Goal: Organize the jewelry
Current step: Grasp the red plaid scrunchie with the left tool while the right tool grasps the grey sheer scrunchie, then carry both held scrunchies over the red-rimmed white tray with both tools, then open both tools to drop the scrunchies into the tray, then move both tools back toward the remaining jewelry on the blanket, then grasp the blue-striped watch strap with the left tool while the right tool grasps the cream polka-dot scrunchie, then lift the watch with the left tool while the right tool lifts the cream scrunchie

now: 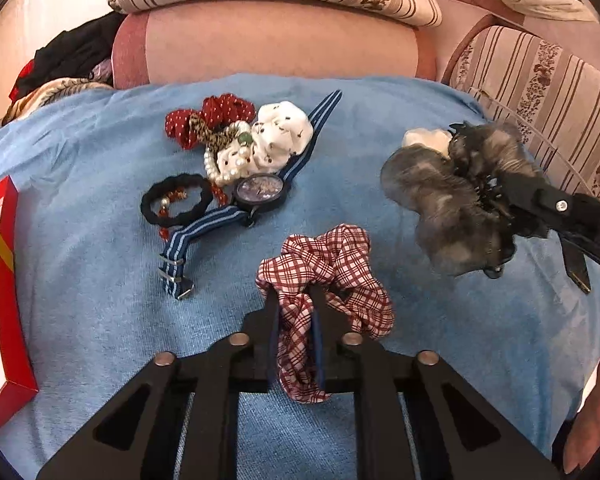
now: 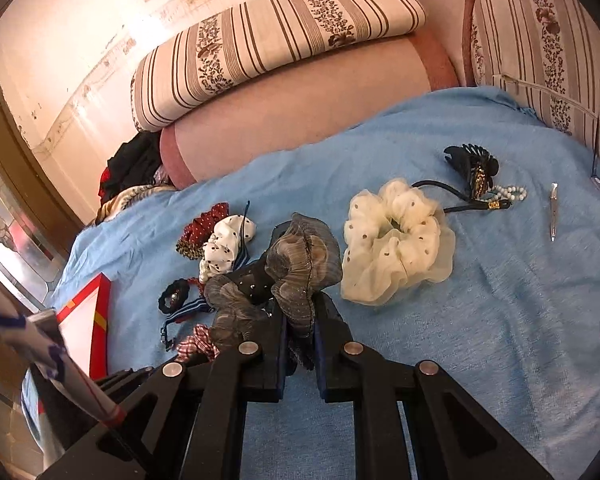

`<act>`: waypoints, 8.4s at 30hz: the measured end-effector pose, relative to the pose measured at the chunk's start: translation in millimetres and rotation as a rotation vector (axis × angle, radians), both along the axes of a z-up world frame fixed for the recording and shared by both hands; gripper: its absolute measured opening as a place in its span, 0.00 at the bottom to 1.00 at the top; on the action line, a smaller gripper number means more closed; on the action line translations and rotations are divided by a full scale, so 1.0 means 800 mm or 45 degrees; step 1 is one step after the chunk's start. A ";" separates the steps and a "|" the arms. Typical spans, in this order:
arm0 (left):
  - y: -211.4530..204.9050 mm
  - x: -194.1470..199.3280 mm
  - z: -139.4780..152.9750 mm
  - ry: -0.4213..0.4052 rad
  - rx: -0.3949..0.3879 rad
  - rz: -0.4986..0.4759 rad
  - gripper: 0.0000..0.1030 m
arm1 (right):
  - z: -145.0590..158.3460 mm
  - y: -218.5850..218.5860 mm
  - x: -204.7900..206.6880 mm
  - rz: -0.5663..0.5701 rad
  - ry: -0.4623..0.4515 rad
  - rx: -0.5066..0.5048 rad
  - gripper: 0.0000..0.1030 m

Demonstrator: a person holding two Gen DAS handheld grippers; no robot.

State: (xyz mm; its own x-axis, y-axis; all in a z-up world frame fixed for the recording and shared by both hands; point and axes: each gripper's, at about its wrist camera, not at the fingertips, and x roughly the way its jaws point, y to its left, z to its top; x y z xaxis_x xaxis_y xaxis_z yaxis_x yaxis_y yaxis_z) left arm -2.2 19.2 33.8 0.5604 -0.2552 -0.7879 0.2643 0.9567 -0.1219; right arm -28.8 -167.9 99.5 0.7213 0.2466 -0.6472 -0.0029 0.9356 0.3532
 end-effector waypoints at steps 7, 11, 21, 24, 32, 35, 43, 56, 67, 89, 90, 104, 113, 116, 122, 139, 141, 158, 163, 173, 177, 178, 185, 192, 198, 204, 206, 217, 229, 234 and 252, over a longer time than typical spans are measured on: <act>-0.001 0.006 -0.016 0.032 -0.029 -0.012 0.07 | -0.002 0.003 0.001 0.021 0.008 0.004 0.12; 0.005 0.000 -0.006 -0.010 -0.056 -0.013 0.07 | 0.001 0.006 -0.003 0.030 -0.004 -0.001 0.12; 0.035 -0.026 0.059 -0.219 -0.071 0.061 0.07 | 0.016 0.018 -0.020 0.082 -0.083 -0.010 0.12; 0.045 -0.026 0.071 -0.240 -0.075 0.079 0.07 | 0.019 0.026 -0.026 0.098 -0.106 -0.026 0.12; 0.072 -0.027 0.081 -0.250 -0.095 0.121 0.07 | 0.023 0.040 -0.033 0.100 -0.116 -0.042 0.12; 0.080 -0.031 0.084 -0.255 -0.102 0.126 0.07 | 0.029 0.048 -0.037 0.099 -0.127 -0.039 0.12; 0.113 -0.038 0.102 -0.281 -0.129 0.179 0.07 | 0.044 0.081 -0.043 0.119 -0.131 -0.021 0.12; 0.288 -0.034 0.129 -0.284 -0.151 0.491 0.08 | 0.078 0.244 -0.015 0.436 -0.141 -0.059 0.12; 0.429 -0.027 0.112 -0.227 -0.104 0.762 0.08 | 0.070 0.381 0.039 0.616 -0.043 0.029 0.12; 0.525 0.003 0.057 -0.010 -0.145 1.064 0.10 | -0.023 0.542 0.134 0.742 0.190 -0.044 0.12; 0.525 0.003 0.056 -0.006 -0.148 1.068 0.10 | -0.025 0.543 0.134 0.741 0.197 -0.048 0.13; 0.524 -0.006 0.075 -0.077 -0.211 1.104 0.48 | -0.019 0.520 0.135 0.745 0.206 -0.058 0.45; 0.468 0.000 0.108 -0.212 -0.238 0.973 0.50 | 0.028 0.426 0.084 0.717 0.110 0.021 0.49; 0.445 0.004 0.113 -0.232 -0.221 0.920 0.50 | 0.028 0.390 0.073 0.689 0.118 0.035 0.49; 0.399 0.011 0.120 -0.248 -0.198 0.815 0.51 | 0.030 0.315 0.047 0.645 0.086 -0.007 0.49; 0.201 0.028 0.085 -0.169 -0.143 0.326 0.52 | -0.009 -0.092 0.065 -0.368 0.253 0.048 0.49; 0.182 0.026 0.077 -0.150 -0.126 0.284 0.52 | -0.024 -0.113 0.073 -0.406 0.288 0.107 0.53; 0.157 0.016 0.053 -0.055 -0.183 0.172 0.54 | -0.017 -0.028 0.066 0.068 0.143 0.289 0.11; 0.111 0.026 0.038 -0.053 -0.103 0.018 0.54 | -0.003 -0.015 0.056 0.083 0.073 0.278 0.11; 0.073 0.055 -0.014 0.004 0.089 -0.036 0.36 | -0.014 -0.038 0.065 0.039 0.101 0.303 0.11; 0.057 0.059 -0.012 0.021 0.115 0.038 0.19 | -0.012 -0.041 0.065 0.045 0.098 0.304 0.11; 0.056 0.056 -0.010 0.026 0.112 0.051 0.19 | -0.012 -0.040 0.066 0.044 0.097 0.305 0.11; 0.041 -0.018 -0.002 0.065 0.066 0.113 0.19 | 0.003 -0.051 0.056 0.026 0.051 0.322 0.11; 0.029 -0.109 0.011 0.087 0.010 0.148 0.40 | 0.013 -0.061 0.047 0.034 0.032 0.369 0.11; 0.025 -0.085 0.046 0.028 0.012 0.152 0.66 | 0.013 -0.066 0.044 0.038 0.030 0.400 0.11; -0.001 -0.027 0.023 0.087 0.087 0.118 0.66 | 0.011 -0.069 0.046 0.041 0.034 0.409 0.11; -0.006 -0.017 0.010 0.125 0.112 0.112 0.65 | 0.009 -0.069 0.048 0.047 0.040 0.416 0.11; 0.009 -0.033 -0.010 0.033 0.100 0.120 0.37 | 0.008 -0.047 0.053 0.106 0.043 0.371 0.11; 0.056 -0.099 0.068 -0.170 -0.011 0.196 0.37 | 0.020 0.014 0.028 0.284 -0.027 0.271 0.11; 0.086 -0.130 0.097 -0.239 -0.034 0.253 0.37 | 0.030 0.041 -0.001 0.347 -0.071 0.248 0.11; 0.147 -0.152 0.100 -0.383 -0.020 0.379 0.37 | 0.049 0.102 -0.110 0.346 -0.129 0.126 0.11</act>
State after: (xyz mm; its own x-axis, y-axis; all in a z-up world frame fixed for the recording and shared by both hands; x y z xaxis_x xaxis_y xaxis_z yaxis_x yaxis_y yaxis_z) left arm -123.4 137.1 113.6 0.8159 -0.0582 -0.5752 0.0027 0.9953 -0.0969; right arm -116.8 -86.2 138.4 0.6803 0.4972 -0.5385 -0.2881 0.8570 0.4273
